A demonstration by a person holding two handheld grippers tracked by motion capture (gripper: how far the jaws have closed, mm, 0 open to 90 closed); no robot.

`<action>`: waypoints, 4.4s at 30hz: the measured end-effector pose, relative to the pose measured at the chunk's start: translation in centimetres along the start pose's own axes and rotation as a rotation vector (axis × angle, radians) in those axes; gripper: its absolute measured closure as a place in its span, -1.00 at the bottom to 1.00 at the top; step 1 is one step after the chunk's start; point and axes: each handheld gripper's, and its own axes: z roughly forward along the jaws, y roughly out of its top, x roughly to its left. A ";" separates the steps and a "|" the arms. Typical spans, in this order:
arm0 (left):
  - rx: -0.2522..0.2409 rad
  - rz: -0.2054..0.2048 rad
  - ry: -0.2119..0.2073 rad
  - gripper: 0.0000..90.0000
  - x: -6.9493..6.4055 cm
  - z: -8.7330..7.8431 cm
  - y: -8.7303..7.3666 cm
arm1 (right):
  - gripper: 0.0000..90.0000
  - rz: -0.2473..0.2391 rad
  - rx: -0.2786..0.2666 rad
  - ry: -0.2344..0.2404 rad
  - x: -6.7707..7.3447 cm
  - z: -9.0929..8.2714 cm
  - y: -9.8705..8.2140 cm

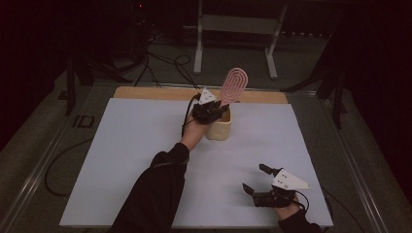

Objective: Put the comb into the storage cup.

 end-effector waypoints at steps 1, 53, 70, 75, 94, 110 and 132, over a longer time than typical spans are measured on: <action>0.013 -0.003 -0.001 0.55 0.1 0.0 0.0 | -0.78 0.000 0.000 -0.001 0.0 0.0 0.0; 0.170 0.038 -0.243 -1.00 1.6 -4.4 1.5 | -0.78 -0.002 -0.003 -0.012 -0.1 -0.1 0.0; 0.180 0.066 -0.278 -1.00 1.9 -7.3 0.9 | -0.78 -0.020 0.003 -0.021 -0.1 0.0 0.1; 0.179 0.070 -0.281 -1.00 2.0 -8.1 0.9 | -0.78 -0.017 -0.001 -0.032 -0.3 0.0 0.1; 0.179 0.083 -0.262 -1.00 3.0 -11.5 -1.0 | -0.78 -0.025 0.004 -0.026 0.0 0.2 0.2; 0.186 0.095 -0.230 -1.00 3.2 -15.5 -2.4 | -0.78 -0.023 0.003 -0.028 0.0 0.2 0.3; 0.200 0.081 -0.192 -1.00 3.9 -20.6 -4.9 | -0.78 -0.021 0.001 -0.037 0.0 0.3 0.3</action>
